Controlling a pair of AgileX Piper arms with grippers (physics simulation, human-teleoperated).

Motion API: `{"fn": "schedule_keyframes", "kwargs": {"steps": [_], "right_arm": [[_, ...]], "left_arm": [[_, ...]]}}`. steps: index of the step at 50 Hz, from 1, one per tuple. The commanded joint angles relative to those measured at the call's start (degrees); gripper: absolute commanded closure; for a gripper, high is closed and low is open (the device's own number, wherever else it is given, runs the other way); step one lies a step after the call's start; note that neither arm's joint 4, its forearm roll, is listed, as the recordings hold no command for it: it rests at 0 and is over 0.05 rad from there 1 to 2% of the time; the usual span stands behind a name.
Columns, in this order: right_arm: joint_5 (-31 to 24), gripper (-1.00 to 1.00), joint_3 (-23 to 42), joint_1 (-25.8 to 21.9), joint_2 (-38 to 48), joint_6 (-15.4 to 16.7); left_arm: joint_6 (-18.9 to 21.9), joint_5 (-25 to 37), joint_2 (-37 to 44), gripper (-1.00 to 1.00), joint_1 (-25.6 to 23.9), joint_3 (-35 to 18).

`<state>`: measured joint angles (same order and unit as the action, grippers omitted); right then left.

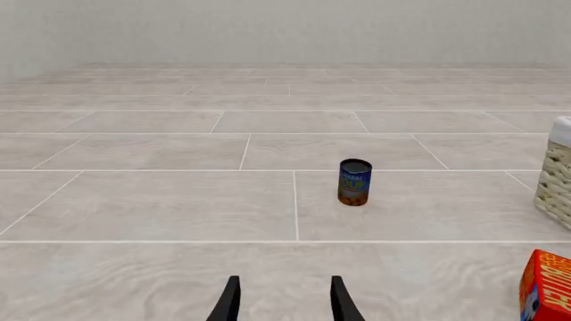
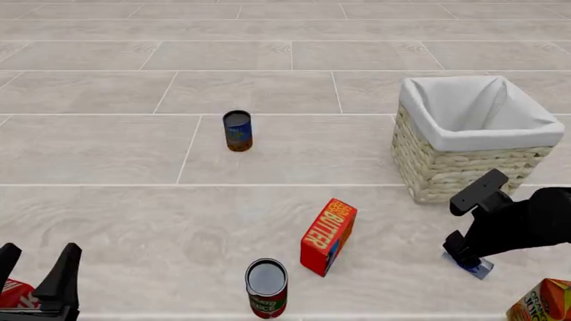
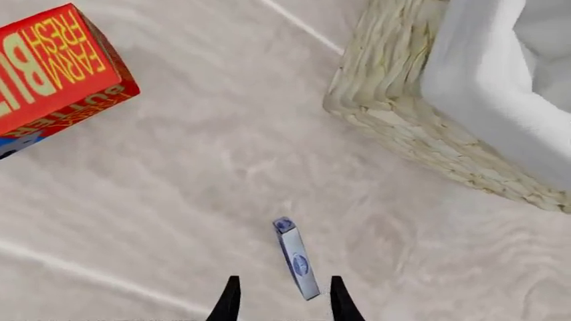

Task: Pick the cream cheese and place it in the basket.

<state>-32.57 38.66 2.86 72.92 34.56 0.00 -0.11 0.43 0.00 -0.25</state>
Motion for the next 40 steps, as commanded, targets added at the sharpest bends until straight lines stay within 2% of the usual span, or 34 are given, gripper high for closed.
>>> {"fn": "schedule_keyframes", "kwargs": {"steps": [1,14,17,31,37,40], "right_arm": [[-1.04,-1.0,2.36,1.91,2.02,3.51],[0.2,-1.0,3.14,3.36,5.41,5.75],[0.92,-1.0,3.34,2.66,6.44,4.59],[3.63,-1.0,0.97,3.47,9.33,5.54],[4.26,-1.0,1.27,5.49,10.76,7.33],[5.17,-1.0,0.67,6.79,10.92,9.3]], "left_arm": [[0.0,0.0,0.0,-1.0,0.0,0.0],[0.0,0.0,0.0,-1.0,0.0,0.0],[0.0,0.0,0.0,-1.0,0.0,0.0],[0.0,0.0,0.0,-1.0,0.0,0.0],[0.0,0.0,0.0,-1.0,0.0,0.0],[0.0,0.0,0.0,-1.0,0.0,0.0]]}}
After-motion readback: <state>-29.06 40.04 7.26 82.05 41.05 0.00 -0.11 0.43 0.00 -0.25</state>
